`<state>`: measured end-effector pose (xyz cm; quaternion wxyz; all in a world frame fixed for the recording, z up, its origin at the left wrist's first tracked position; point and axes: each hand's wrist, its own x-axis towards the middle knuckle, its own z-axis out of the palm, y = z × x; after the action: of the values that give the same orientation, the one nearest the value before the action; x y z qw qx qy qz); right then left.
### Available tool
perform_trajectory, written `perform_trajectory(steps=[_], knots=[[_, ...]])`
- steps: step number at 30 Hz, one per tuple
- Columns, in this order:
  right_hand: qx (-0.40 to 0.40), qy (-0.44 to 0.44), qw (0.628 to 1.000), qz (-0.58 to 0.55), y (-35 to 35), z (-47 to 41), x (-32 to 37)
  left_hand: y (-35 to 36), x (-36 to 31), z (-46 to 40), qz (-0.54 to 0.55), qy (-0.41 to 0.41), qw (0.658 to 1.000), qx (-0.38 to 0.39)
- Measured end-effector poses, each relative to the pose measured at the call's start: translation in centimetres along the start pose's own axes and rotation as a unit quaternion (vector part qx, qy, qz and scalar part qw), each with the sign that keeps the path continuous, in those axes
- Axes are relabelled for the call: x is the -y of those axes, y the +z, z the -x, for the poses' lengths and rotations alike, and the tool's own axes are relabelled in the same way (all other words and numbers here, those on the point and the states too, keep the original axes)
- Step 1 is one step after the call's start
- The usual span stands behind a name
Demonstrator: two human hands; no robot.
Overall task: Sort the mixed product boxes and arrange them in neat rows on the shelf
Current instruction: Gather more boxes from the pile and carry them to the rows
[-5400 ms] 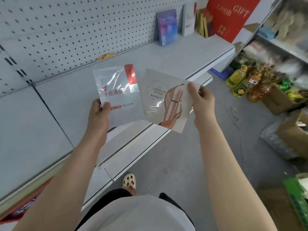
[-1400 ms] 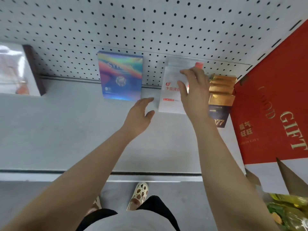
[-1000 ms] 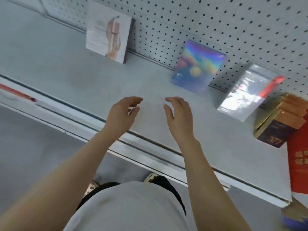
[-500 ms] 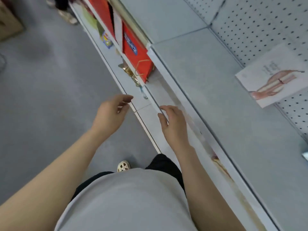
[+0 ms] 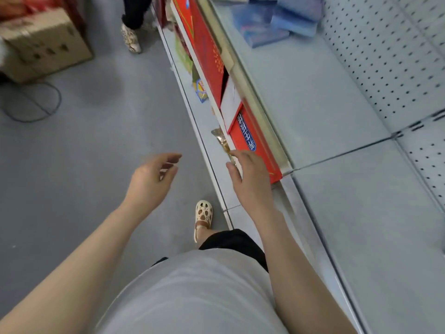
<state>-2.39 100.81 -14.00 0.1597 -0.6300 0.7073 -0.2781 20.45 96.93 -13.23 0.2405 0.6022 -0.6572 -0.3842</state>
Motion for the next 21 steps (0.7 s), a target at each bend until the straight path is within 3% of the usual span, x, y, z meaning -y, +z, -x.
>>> perform_trajectory(steps=[6,13,18,21], knots=[[-0.076,0.001,0.997,0.024,-2.8,-17.0,-0.6,-2.4,-4.9,-15.7,-0.026,0.049,0.998,0.006],[-0.142,0.085,0.982,0.087,-5.1,-33.2,-3.9,-4.2,-8.2,-31.8,-0.027,0.136,0.989,0.042],[-0.17,0.179,0.958,0.145,-6.4,-43.9,-6.2,-5.5,-9.6,-43.9,-0.061,0.235,0.966,0.093],[-0.147,0.277,0.933,0.174,-6.3,-49.2,-7.1,-7.0,-11.5,-50.4,-0.102,0.288,0.945,0.113]])
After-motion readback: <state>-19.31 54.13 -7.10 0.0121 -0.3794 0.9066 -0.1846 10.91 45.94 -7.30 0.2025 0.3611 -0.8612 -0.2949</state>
